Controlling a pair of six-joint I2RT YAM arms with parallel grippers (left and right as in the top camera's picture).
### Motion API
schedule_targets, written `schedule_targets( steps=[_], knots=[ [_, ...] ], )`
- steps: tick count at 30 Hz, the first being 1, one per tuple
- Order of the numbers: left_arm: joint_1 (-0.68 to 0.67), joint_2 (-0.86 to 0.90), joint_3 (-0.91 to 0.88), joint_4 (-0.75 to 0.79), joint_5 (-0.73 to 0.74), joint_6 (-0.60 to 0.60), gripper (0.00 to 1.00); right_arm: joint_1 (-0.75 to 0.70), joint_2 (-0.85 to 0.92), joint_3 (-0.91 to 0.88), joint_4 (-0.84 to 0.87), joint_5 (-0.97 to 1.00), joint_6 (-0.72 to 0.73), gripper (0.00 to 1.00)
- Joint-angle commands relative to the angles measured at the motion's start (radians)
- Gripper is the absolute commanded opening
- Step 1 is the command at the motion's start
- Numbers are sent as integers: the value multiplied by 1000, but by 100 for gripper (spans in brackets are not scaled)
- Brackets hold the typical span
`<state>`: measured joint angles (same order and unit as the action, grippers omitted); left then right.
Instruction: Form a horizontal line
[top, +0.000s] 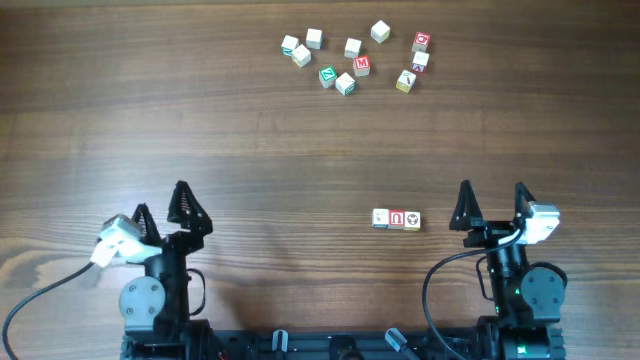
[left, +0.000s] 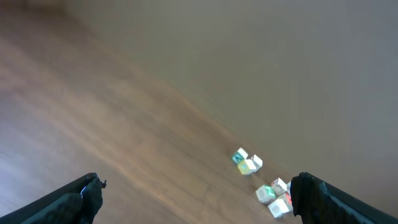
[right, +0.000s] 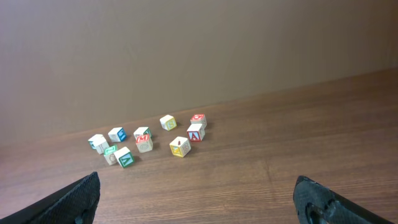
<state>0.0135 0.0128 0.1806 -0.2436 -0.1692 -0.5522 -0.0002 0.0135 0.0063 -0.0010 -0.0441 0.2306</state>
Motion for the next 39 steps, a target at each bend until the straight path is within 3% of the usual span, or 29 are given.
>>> schedule_targets(
  steps=[1,4,8,16,39],
  knots=[
    [6,-10,-50,47,35,154,100,-5,-10,-1,3,-1,8,100],
    [15,-10,-125,76,38,169,100,-5,-10,-1,3,-1,8,100],
    [18,-10,-175,229,89,289,100,-5,-10,-1,3,-1,9,100],
    [19,-10,-175,171,135,407,100,-5,-10,-1,3,-1,8,100],
    [19,-10,-175,167,191,440,100,-5,-10,-1,3,-1,9,100]
  ],
)
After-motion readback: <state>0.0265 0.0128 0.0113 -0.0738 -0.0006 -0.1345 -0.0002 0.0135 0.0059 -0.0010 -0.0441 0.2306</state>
